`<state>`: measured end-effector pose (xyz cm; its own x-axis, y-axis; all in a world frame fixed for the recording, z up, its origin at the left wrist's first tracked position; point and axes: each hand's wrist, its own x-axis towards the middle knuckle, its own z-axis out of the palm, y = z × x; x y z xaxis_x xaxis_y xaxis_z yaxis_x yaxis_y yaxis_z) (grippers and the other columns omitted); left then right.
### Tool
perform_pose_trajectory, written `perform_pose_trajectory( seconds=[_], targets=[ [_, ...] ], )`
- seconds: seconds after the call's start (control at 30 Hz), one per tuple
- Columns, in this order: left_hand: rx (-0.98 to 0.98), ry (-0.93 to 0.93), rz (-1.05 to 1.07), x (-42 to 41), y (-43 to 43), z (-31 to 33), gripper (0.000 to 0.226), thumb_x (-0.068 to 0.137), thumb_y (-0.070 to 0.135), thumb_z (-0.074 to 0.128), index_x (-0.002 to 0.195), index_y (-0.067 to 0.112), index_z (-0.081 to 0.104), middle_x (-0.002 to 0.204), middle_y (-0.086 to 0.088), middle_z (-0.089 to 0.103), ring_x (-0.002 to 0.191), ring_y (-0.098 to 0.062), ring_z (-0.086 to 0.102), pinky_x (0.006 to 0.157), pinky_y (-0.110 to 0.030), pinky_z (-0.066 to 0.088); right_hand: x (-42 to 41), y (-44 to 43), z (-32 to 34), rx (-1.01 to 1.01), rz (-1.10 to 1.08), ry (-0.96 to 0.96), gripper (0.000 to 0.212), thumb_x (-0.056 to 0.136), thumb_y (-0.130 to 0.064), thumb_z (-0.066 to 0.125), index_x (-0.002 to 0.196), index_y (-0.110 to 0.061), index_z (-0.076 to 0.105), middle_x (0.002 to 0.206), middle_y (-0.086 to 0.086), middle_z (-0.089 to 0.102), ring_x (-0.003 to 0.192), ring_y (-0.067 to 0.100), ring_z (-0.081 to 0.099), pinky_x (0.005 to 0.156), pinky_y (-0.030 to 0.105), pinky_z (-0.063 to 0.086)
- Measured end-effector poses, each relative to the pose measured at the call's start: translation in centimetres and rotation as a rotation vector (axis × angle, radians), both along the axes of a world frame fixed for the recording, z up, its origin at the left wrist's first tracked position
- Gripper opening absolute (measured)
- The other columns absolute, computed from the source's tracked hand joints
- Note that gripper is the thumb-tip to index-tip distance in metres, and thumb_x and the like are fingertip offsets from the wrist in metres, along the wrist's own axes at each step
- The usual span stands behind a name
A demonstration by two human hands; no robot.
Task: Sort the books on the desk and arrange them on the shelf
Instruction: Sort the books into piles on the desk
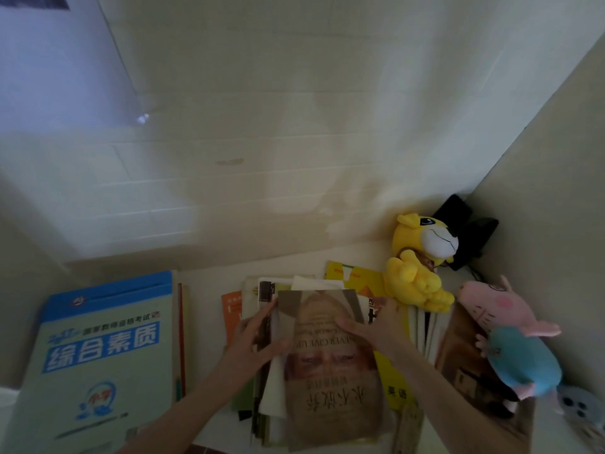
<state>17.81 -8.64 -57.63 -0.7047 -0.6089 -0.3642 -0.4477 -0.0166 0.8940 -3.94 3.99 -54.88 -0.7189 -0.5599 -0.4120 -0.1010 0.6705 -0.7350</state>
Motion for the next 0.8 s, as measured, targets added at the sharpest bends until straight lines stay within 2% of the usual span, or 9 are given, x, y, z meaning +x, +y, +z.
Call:
perform_pose_trajectory(
  seconds=[0.07,0.13,0.17,0.27,0.4,0.5,0.63,0.7,0.8],
  targets=[
    [-0.026,-0.01,0.005,0.0,0.0,-0.2,0.089,0.047,0.091,0.058,0.127,0.074,0.021,0.15,0.007,0.024,0.131,-0.022,0.039,0.106,-0.05,0.04,-0.3,0.9,-0.5,-0.027,0.036,-0.068,0.092,0.052,-0.046,0.092,0.119,-0.003,0.046,0.118,0.0,0.054,0.11,0.015,0.055,0.091,0.038,0.052],
    [-0.042,-0.008,0.006,0.0,0.0,-0.5,0.088,0.049,0.09,0.058,0.127,0.074,0.02,0.15,0.007,0.025,0.132,-0.021,0.038,0.107,-0.05,0.039,-0.2,2.0,-0.2,0.054,0.158,-0.096,0.038,0.064,-0.038,0.087,0.074,-0.008,0.064,0.071,-0.006,0.068,0.068,0.004,0.065,0.06,0.022,0.052],
    [-0.044,-0.012,-0.003,0.0,0.0,-0.6,0.089,0.049,0.09,0.058,0.128,0.074,0.019,0.149,0.007,0.025,0.132,-0.021,0.038,0.107,-0.05,0.039,-0.4,2.4,-0.1,0.109,0.197,-0.089,0.039,0.068,-0.039,0.084,0.06,-0.008,0.061,0.059,-0.004,0.065,0.058,0.005,0.063,0.052,0.02,0.048],
    [-0.051,-0.043,-0.082,0.2,-0.1,-0.5,0.095,0.047,0.089,0.062,0.125,0.078,0.009,0.147,0.009,0.024,0.134,-0.02,0.035,0.108,-0.05,0.037,-1.2,3.2,0.3,0.15,0.19,-0.163,0.049,0.074,-0.033,0.081,0.086,0.01,0.061,0.085,0.023,0.065,0.072,0.021,0.065,0.051,0.026,0.053],
    [0.004,-0.044,-0.174,0.6,-0.5,0.0,0.101,0.046,0.08,0.072,0.122,0.081,0.005,0.146,0.011,0.023,0.134,-0.019,0.032,0.109,-0.049,0.035,-2.4,3.4,2.7,-0.076,0.108,-0.094,0.016,0.086,-0.011,0.07,0.097,-0.002,0.062,0.086,0.008,0.062,0.079,0.022,0.061,0.064,0.034,0.05],
    [0.014,-0.038,-0.18,0.5,-0.7,-0.1,0.107,0.046,0.075,0.077,0.125,0.078,0.006,0.148,0.011,0.022,0.135,-0.021,0.032,0.107,-0.052,0.038,-4.3,3.3,5.8,-0.152,0.114,0.13,0.019,0.092,-0.017,0.063,0.111,-0.016,0.061,0.086,0.002,0.063,0.085,0.021,0.061,0.073,0.033,0.049],
    [0.007,-0.045,-0.166,0.5,-0.5,-0.1,0.103,0.046,0.077,0.075,0.123,0.08,0.006,0.146,0.013,0.022,0.135,-0.02,0.031,0.109,-0.052,0.035,-6.3,1.2,10.4,-0.15,0.4,0.123,0.025,0.093,-0.012,0.061,0.113,-0.028,0.063,0.094,-0.018,0.065,0.083,-0.011,0.062,0.068,0.003,0.043],
    [0.006,-0.051,-0.167,0.5,-0.5,-0.1,0.101,0.047,0.081,0.07,0.124,0.079,0.006,0.144,0.013,0.023,0.133,-0.019,0.033,0.109,-0.051,0.036,-6.0,-0.7,11.8,-0.012,0.631,0.087,0.026,0.091,-0.017,0.064,0.11,-0.035,0.066,0.097,-0.024,0.067,0.087,-0.016,0.061,0.074,0.003,0.043],
    [-0.024,-0.064,-0.172,0.5,-0.3,0.1,0.085,0.055,0.084,0.061,0.121,0.082,0.008,0.142,0.009,0.026,0.131,-0.017,0.032,0.111,-0.044,0.032,-3.8,-4.3,11.7,0.098,0.904,0.099,0.03,0.09,-0.017,0.066,0.119,-0.024,0.069,0.106,-0.017,0.069,0.097,-0.007,0.062,0.085,0.011,0.048]
  ],
)
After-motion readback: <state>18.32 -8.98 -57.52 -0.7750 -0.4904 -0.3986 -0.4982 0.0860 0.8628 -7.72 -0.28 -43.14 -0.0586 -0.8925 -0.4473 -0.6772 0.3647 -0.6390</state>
